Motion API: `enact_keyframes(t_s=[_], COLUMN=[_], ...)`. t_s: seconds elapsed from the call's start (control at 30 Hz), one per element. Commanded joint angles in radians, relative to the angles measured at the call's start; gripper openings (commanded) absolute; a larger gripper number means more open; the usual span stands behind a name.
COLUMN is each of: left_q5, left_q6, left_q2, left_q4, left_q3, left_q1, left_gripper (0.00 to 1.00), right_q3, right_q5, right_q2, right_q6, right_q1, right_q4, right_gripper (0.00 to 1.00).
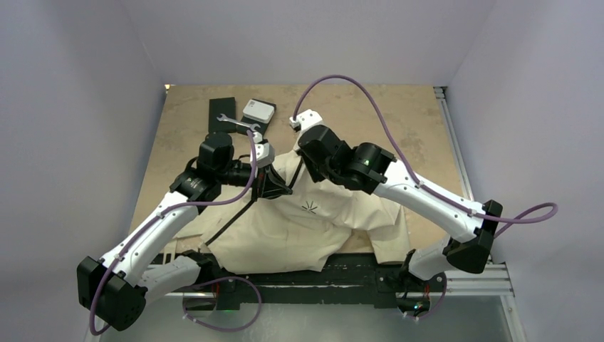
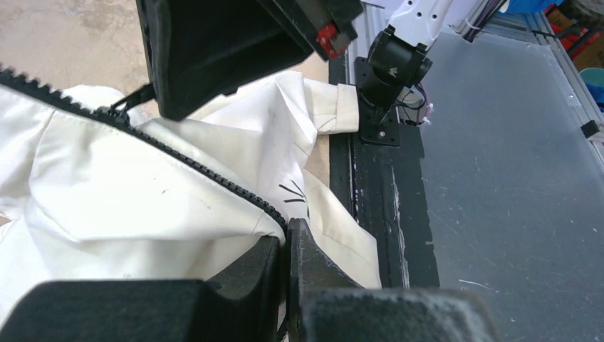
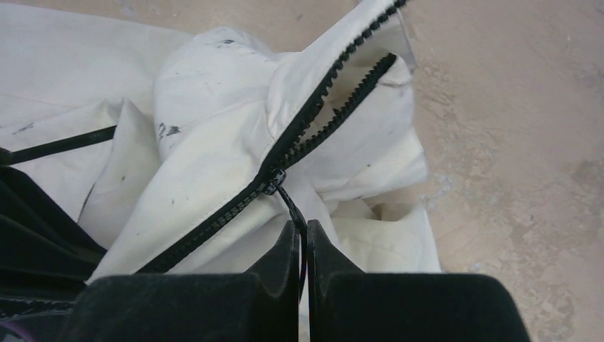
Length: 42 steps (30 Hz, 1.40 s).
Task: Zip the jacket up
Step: Zip the zipper on the jacket.
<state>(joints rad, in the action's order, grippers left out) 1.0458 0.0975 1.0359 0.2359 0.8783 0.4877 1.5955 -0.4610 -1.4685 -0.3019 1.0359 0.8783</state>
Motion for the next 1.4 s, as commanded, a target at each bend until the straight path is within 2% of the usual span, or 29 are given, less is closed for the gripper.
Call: enact_keyframes(t_s=[0.0, 0.27, 0.73, 0.77, 0.8, 0.87, 0.9, 0.93, 1.0, 1.07, 1.2, 1.27, 1.37], left_q5=[0.049, 0.043, 0.023, 0.006, -0.029, -0.164, -0.234, -0.291, -0.378, -0.446, -0.629, -0.709, -0.78], left_q6=[0.003, 0.002, -0.007, -0.008, -0.019, -0.08, -0.085, -0.078, -0.042, 0.017, 0.087, 0.101, 0.078], left_q2=[-0.027, -0.029, -0.033, -0.033, -0.031, -0.023, -0.008, 0.014, 0.064, 0.116, 0.316, 0.396, 0.412], left_q4=[-0.003, -0.002, 0.0, -0.004, -0.013, -0.072, -0.094, -0.099, -0.099, -0.067, 0.176, 0.262, 0.228], left_q3=[-0.008, -0.019, -0.017, -0.015, -0.014, -0.008, 0.011, 0.053, 0.134, 0.22, 0.505, 0.625, 0.655], left_q1=[0.013, 0.023, 0.031, 0.031, 0.031, 0.031, 0.029, 0.028, 0.02, 0.015, -0.01, -0.038, -0.069], left_gripper=[0.0, 0.0, 0.0, 0.03, 0.2, 0.64, 0.75, 0.81, 0.85, 0.88, 0.91, 0.92, 0.94], right_q3=[0.078, 0.15, 0.174, 0.163, 0.152, 0.129, 0.121, 0.128, 0.194, 0.318, 0.545, 0.561, 0.425], right_q5=[-0.091, -0.12, -0.168, -0.18, -0.177, -0.14, -0.118, -0.086, -0.013, -0.004, 0.04, 0.093, 0.249], right_q2=[0.005, -0.052, -0.045, -0.044, -0.041, -0.029, -0.025, -0.026, -0.054, -0.109, -0.195, -0.201, -0.162], right_q6=[0.099, 0.214, 0.335, 0.334, 0.333, 0.331, 0.329, 0.322, 0.31, 0.284, 0.248, 0.219, 0.171], right_q1=[-0.069, -0.173, -0.372, -0.379, -0.394, -0.436, -0.466, -0.502, -0.605, -0.692, -0.832, -0.838, -0.771], right_q4=[0.014, 0.034, -0.139, -0.148, -0.161, -0.208, -0.243, -0.275, -0.32, -0.342, -0.369, -0.389, -0.434], right_gripper=[0.0, 0.0, 0.0, 0.0, 0.0, 0.0, 0.0, 0.0, 0.0, 0.0, 0.0, 0.0, 0.0])
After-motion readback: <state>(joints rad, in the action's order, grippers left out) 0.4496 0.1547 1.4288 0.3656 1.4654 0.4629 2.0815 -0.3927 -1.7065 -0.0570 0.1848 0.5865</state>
